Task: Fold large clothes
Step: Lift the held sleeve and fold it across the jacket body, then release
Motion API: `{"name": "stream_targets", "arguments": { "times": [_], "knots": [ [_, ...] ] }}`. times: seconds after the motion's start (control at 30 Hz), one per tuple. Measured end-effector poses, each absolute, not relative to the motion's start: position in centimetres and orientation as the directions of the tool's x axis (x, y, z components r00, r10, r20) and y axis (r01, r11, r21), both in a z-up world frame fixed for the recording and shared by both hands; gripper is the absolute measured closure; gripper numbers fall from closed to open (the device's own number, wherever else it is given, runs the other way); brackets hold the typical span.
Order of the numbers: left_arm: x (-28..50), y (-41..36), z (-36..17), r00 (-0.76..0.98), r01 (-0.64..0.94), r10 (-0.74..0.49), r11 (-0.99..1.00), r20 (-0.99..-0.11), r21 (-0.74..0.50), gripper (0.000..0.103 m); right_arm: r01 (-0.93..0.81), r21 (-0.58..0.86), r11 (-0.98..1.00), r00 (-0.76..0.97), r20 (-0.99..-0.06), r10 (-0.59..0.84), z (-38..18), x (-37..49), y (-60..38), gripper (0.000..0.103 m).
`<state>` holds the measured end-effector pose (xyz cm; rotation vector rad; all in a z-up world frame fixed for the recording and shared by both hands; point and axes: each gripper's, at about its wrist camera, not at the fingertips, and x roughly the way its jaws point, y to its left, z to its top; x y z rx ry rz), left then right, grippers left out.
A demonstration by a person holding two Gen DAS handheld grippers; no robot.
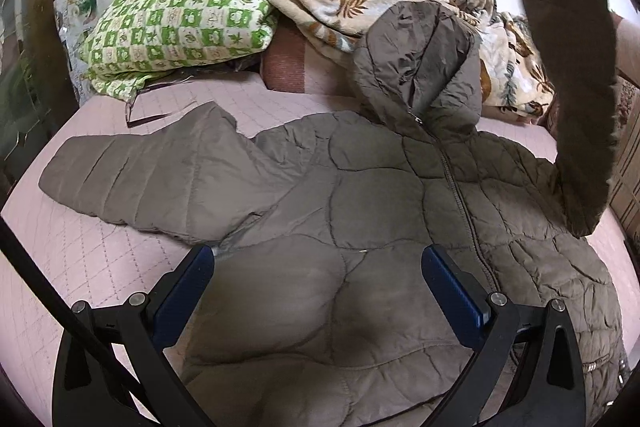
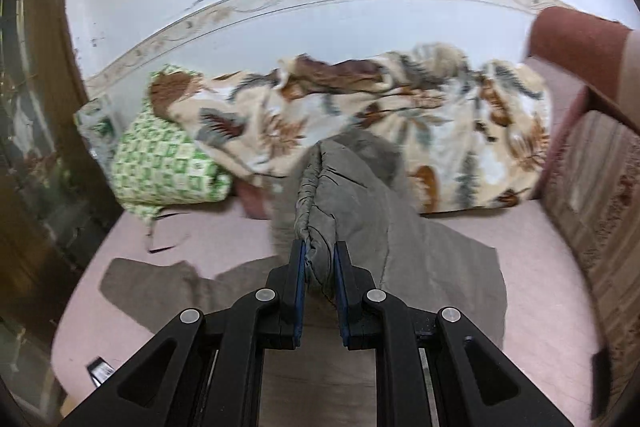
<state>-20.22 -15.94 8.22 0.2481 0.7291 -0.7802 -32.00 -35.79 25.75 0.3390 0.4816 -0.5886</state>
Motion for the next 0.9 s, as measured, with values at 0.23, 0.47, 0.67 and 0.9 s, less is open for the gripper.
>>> {"name": "stream_targets", "arguments": {
  "times": [0.23,0.47,0.67,0.9],
  "knots": [
    [-19.2,-14.8,7.9,0.474,0.694,-0.541,0.715,-0.695,-0.084,0.0,0.544,0.201,0.814,0.732,-0.589,-0.343,20.7,-26.5,-34.2,0.089],
    [-18.6,-14.6,7.2,0.474,0.679,-0.511,0.731,-0.717,-0.072,0.0,0.53,0.227,0.817,0.677,-0.694,-0.246,11.8,-21.4,-34.2,0.089],
    [-18.2,-15.1,6.7,0.462,0.675,-0.498,0.734,-0.733,-0.073,0.0,0.508,0.241,0.827,0.654,-0.733,-0.188,6.5,-18.6,-33.8,0.089],
    [-18.1,-16.1,6.4,0.458,0.68,-0.494,0.73,-0.739,-0.066,0.0,0.433,0.36,0.826,0.646,-0.764,-0.005,3.5,-17.9,-33.8,0.06]
  ]
}}
